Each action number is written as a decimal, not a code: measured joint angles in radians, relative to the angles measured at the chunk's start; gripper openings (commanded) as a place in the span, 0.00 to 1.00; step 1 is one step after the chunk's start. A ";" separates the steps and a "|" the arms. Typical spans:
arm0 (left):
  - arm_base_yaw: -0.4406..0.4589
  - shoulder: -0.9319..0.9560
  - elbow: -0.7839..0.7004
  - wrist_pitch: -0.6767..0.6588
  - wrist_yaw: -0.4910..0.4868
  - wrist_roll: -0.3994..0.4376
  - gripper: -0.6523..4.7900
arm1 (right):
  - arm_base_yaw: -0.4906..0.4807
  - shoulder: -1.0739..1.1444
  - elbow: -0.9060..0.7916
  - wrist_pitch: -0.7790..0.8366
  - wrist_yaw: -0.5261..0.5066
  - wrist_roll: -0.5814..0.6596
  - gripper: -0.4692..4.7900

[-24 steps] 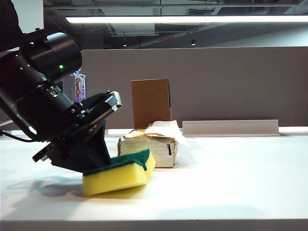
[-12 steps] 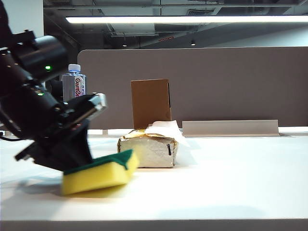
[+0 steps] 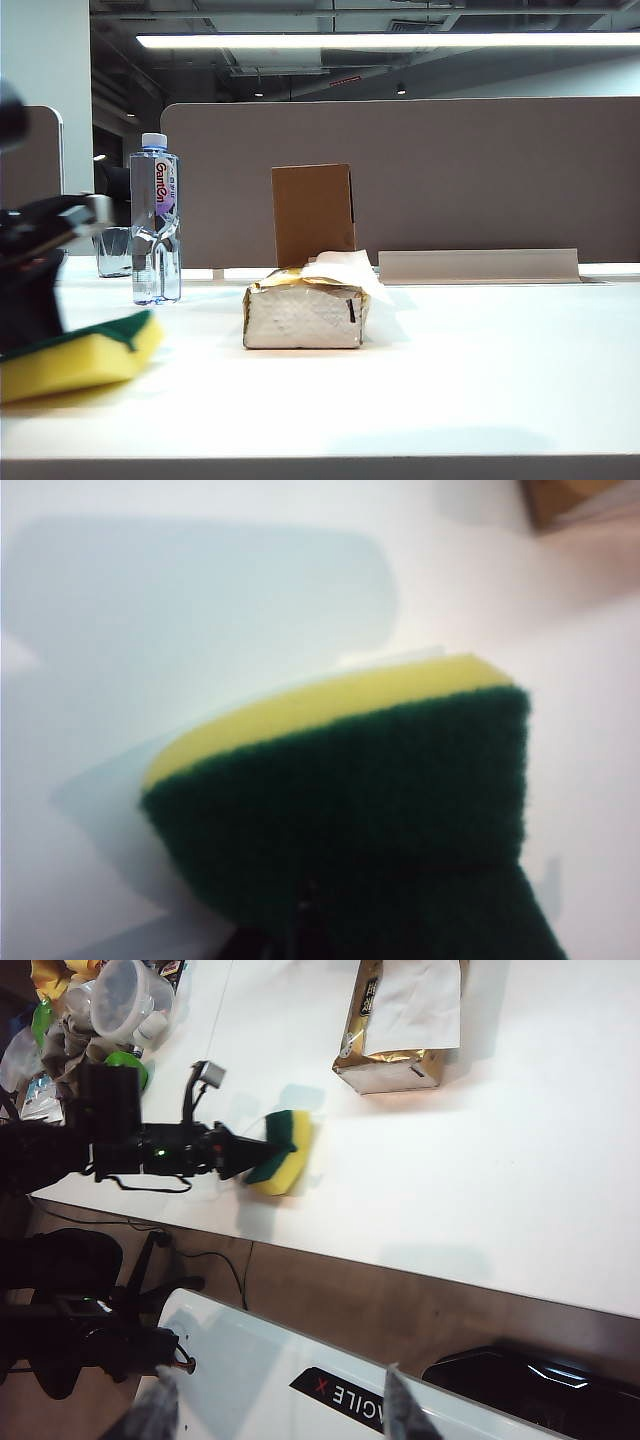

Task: Move the sponge from right to left to wipe the table, avoiding obstacles on the table, and finally reaching the bottle of mineral water.

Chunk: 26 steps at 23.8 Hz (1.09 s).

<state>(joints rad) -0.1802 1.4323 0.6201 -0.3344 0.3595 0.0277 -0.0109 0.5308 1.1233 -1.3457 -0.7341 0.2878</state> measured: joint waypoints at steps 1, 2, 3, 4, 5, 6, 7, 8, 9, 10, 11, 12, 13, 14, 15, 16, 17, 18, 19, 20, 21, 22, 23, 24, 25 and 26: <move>0.024 -0.010 -0.008 -0.005 0.001 0.007 0.11 | 0.000 0.000 0.000 0.000 0.000 0.000 0.59; 0.053 -0.020 -0.015 -0.015 0.005 0.020 0.11 | 0.000 0.000 0.000 0.000 0.000 0.000 0.59; 0.077 -0.027 -0.020 -0.024 0.008 0.030 0.11 | 0.000 0.000 0.000 0.000 0.000 0.000 0.59; 0.106 -0.035 -0.022 -0.039 0.009 0.042 0.11 | 0.000 0.000 0.000 0.000 0.000 0.000 0.59; 0.126 -0.042 -0.023 -0.053 0.009 0.050 0.11 | 0.000 0.000 0.000 0.001 0.000 0.000 0.59; 0.152 -0.049 -0.024 -0.066 0.009 0.054 0.11 | 0.000 0.000 0.000 0.000 0.000 0.000 0.59; 0.177 -0.057 -0.026 -0.078 0.009 0.056 0.11 | 0.000 0.000 0.000 0.000 0.000 0.000 0.59; 0.196 -0.063 -0.027 -0.087 0.009 0.058 0.11 | 0.000 0.000 0.000 0.001 0.000 0.000 0.59; 0.213 -0.070 -0.029 -0.095 0.008 0.058 0.11 | 0.000 0.000 0.000 0.001 0.000 0.000 0.59; 0.228 -0.075 -0.031 -0.102 0.007 0.059 0.11 | 0.000 0.000 0.000 0.000 0.000 0.000 0.59; 0.234 -0.081 -0.031 -0.107 0.004 0.059 0.11 | 0.000 0.000 0.000 0.001 0.000 0.000 0.59; 0.234 -0.082 -0.031 -0.108 0.002 0.059 0.11 | 0.000 -0.002 0.000 0.001 0.000 0.000 0.59; 0.233 -0.082 -0.031 -0.108 -0.002 0.059 0.11 | 0.000 -0.006 0.000 0.001 0.000 0.000 0.59; 0.232 -0.082 -0.031 -0.108 -0.003 0.059 0.11 | 0.000 -0.008 0.000 0.001 0.000 0.000 0.59; 0.232 -0.082 -0.031 -0.108 -0.002 0.059 0.11 | 0.000 -0.007 0.000 0.001 0.000 0.000 0.59; 0.232 -0.082 -0.031 -0.108 -0.002 0.059 0.11 | 0.000 -0.007 0.000 0.001 0.000 0.000 0.59; 0.232 -0.082 -0.031 -0.108 -0.002 0.059 0.11 | 0.000 -0.007 0.000 0.001 0.000 0.000 0.59; 0.232 -0.082 -0.031 -0.108 -0.002 0.059 0.11 | 0.000 -0.007 0.000 0.001 0.000 0.000 0.59; 0.232 -0.082 -0.031 -0.108 -0.002 0.059 0.11 | 0.000 -0.007 0.000 0.001 0.000 0.000 0.59; 0.232 -0.082 -0.031 -0.108 -0.001 0.059 0.11 | 0.000 -0.007 0.000 0.001 0.000 0.000 0.59; 0.232 -0.082 -0.031 -0.108 -0.002 0.059 0.11 | 0.000 -0.007 0.000 0.001 0.000 0.000 0.59; 0.232 -0.082 -0.031 -0.108 -0.002 0.059 0.11 | 0.000 -0.007 0.000 0.001 0.000 0.000 0.59; 0.232 -0.082 -0.031 -0.108 -0.002 0.059 0.11 | 0.000 -0.007 0.000 0.001 0.000 0.000 0.59; 0.232 -0.082 -0.031 -0.107 -0.001 0.059 0.11 | 0.000 -0.007 0.000 0.001 0.000 0.000 0.59; 0.232 -0.082 -0.031 -0.107 -0.002 0.059 0.11 | 0.000 -0.007 0.000 0.001 0.000 0.000 0.59; 0.232 -0.082 -0.031 -0.104 0.000 0.059 0.11 | 0.000 -0.007 0.000 0.001 0.000 0.000 0.59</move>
<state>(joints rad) 0.0521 1.3499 0.5888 -0.4381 0.3592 0.0868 -0.0105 0.5236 1.1233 -1.3449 -0.7338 0.2878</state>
